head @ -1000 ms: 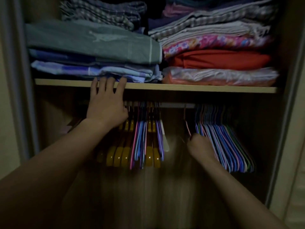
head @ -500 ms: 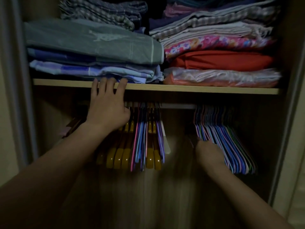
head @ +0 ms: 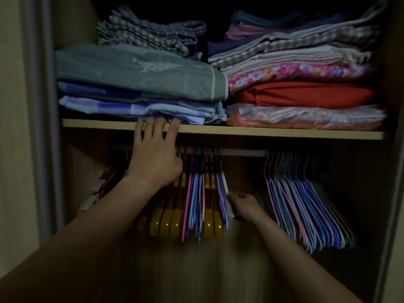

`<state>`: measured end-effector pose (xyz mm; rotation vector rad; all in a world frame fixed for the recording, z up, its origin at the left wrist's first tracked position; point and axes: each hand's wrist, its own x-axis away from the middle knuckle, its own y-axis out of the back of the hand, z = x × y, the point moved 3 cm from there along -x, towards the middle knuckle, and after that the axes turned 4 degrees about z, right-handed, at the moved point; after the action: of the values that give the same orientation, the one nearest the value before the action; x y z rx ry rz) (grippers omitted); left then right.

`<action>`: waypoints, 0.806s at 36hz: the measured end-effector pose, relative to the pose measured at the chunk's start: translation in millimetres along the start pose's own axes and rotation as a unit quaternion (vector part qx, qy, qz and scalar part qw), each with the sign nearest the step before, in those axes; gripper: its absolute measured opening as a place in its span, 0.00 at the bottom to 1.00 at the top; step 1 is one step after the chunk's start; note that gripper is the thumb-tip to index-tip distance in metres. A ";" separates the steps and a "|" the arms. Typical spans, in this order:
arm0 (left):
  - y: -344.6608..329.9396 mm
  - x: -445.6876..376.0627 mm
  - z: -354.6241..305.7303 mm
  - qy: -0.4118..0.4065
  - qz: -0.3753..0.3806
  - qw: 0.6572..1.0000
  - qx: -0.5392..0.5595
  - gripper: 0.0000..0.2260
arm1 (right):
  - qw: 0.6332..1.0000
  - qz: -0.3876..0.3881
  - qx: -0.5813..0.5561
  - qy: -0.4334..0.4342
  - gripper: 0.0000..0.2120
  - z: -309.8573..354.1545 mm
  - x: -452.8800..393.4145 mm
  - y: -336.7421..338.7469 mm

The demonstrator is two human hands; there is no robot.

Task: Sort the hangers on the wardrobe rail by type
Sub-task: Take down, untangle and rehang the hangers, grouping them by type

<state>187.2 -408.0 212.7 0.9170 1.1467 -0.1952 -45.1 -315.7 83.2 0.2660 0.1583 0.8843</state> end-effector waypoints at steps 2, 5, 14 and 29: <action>0.5 -0.6 0.1 0.002 0.003 1.000 0.001 0.41 | 1.000 -0.007 -0.010 -0.009 0.09 0.3 -2.9 -3.4; 1.1 -0.9 -0.1 0.006 0.006 1.000 0.001 0.41 | 1.000 -0.019 0.015 -0.005 0.10 1.2 -5.0 -7.1; 0.0 -0.9 -1.2 0.009 0.004 1.000 0.000 0.41 | 0.981 -0.127 0.135 0.051 0.18 16.4 3.3 -0.6; -5.2 -2.5 0.0 0.007 0.027 0.999 -0.027 0.48 | 0.989 -0.141 0.011 -0.032 0.17 6.4 -27.8 14.3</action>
<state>183.1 -412.0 212.1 0.9024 1.1334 -0.1142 -71.5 -329.8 94.3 0.2850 0.1416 0.5937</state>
